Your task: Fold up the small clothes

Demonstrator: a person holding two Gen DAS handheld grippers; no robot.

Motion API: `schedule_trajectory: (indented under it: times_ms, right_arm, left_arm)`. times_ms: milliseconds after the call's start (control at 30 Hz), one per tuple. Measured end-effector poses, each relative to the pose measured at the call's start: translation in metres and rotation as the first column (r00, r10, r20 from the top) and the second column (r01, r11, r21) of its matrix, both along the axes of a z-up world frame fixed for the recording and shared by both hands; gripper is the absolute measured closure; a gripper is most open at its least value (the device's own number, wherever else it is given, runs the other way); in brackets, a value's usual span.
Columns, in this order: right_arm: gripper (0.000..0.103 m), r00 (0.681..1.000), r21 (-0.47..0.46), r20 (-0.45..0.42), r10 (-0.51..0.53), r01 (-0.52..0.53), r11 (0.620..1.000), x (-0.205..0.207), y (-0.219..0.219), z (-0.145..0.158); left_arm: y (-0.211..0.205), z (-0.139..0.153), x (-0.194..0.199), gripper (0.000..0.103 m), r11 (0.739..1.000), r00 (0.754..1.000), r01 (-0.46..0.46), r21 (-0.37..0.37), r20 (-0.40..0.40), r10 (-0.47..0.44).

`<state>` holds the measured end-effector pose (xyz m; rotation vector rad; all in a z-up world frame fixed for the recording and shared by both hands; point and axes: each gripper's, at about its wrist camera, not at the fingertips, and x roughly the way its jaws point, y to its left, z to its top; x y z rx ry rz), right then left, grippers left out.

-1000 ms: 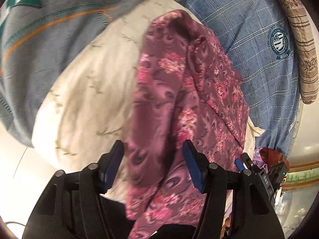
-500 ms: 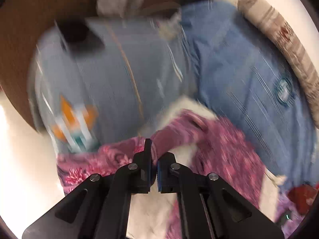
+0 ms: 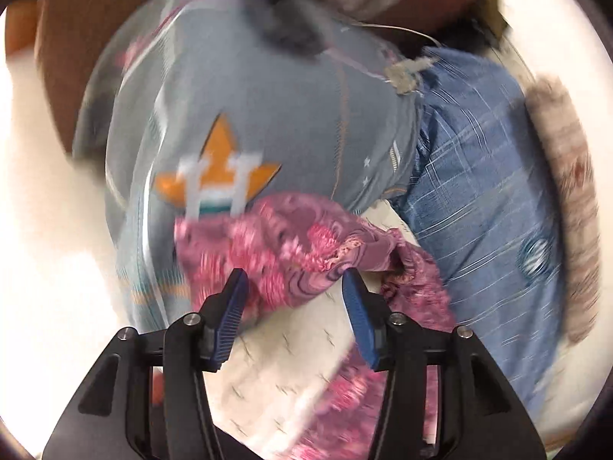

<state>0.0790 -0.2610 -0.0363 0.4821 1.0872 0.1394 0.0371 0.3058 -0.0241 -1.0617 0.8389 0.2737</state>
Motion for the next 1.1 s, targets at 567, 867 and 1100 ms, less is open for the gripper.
schedule_trajectory:
  times_ms: [567, 867, 1100]
  right_arm:
    - [0.037, 0.999, 0.055, 0.014, 0.031, -0.032, 0.998, 0.002, -0.006, -0.002]
    - [0.037, 0.998, 0.055, 0.025, 0.050, -0.052, 0.997, 0.000, -0.006, -0.002]
    - [0.037, 0.999, 0.091, 0.027, 0.042, -0.045, 0.995, -0.003, -0.014, 0.002]
  left_arm:
    - [-0.065, -0.073, 0.001, 0.047, 0.950, 0.990, -0.060, -0.306, -0.140, 0.017]
    - [-0.060, -0.066, 0.048, 0.096, 0.984, 0.994, -0.032, -0.178, -0.104, 0.013]
    - [-0.124, 0.049, 0.068, 0.097, 0.966, 0.990, 0.096, 0.241, 0.076, -0.117]
